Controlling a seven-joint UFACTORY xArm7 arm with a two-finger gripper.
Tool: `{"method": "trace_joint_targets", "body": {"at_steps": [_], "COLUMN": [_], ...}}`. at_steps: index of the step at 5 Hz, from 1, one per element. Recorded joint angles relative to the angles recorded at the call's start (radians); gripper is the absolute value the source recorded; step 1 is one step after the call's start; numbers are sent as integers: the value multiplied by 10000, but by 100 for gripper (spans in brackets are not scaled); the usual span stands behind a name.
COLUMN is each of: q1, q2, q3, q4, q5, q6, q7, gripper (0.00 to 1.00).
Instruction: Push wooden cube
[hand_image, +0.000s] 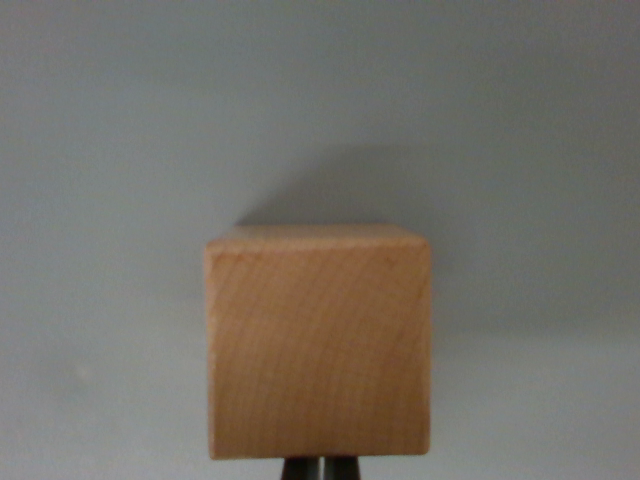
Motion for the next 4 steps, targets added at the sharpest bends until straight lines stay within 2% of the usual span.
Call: {"method": "trace_joint_targets", "body": {"at_steps": [1,2,3,4], "q1": [0,8,8,15], "q2": [0,307,307,608], "q3": [0,10,10,20], "q4": [0,475,475,940], "q5": [0,20,20,39], "q6": [0,168,168,333], "q7": [0,-2,-2,-4], "gripper": [100,100,100,100]}}
